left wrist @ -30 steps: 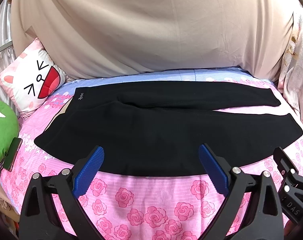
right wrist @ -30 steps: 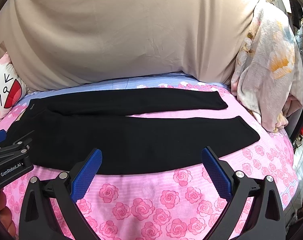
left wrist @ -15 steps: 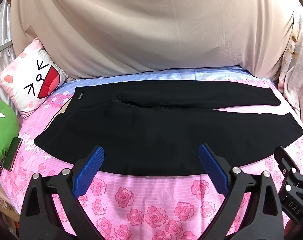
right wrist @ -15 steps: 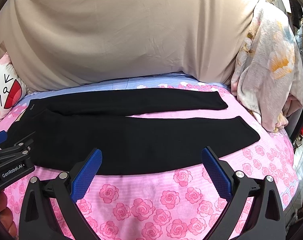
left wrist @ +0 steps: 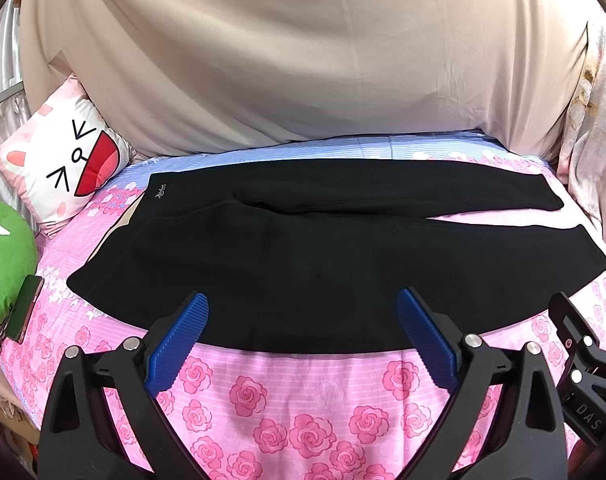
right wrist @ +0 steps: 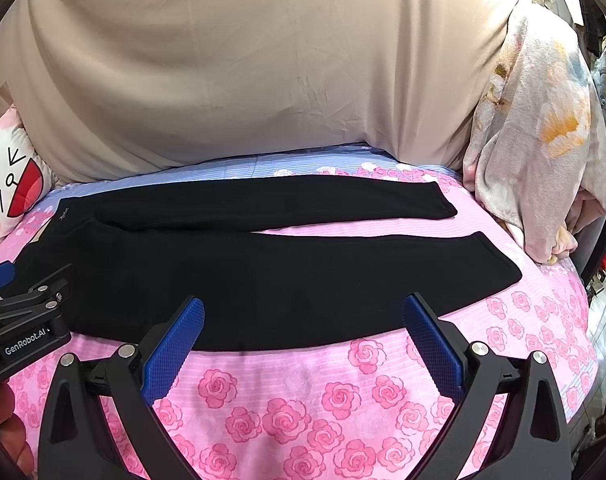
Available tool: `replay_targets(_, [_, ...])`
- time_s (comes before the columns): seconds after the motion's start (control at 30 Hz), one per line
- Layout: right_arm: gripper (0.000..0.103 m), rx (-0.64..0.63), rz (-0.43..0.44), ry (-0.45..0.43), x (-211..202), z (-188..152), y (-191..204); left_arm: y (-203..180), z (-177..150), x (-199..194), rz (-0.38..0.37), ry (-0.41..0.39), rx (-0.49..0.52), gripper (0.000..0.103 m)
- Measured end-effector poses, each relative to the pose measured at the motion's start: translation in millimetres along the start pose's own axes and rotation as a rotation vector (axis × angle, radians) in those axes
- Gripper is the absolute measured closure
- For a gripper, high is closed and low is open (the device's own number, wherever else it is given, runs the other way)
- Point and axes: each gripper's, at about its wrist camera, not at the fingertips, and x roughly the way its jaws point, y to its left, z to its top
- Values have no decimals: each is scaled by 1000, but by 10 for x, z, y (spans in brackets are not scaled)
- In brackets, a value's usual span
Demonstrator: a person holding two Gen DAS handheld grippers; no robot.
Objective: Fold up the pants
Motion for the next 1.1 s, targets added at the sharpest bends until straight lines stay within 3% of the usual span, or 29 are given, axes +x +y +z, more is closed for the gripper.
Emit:
replay_targets(0.37, [5,-2,-5,13,145,23,-47,-32,12,99,0,19,6,9])
replay_targets(0.63, [5,32,-24,45,504,142,-403,-41,89,403,9,64,-1,9])
replay_targets(0.9, [5,5,-11,45,631,163,-316,-117,153,554,2,74,18,9])
replay_targets(1.1, [5,8,-24,43,1063,336,-835,106,265,723,-3,64,5,9])
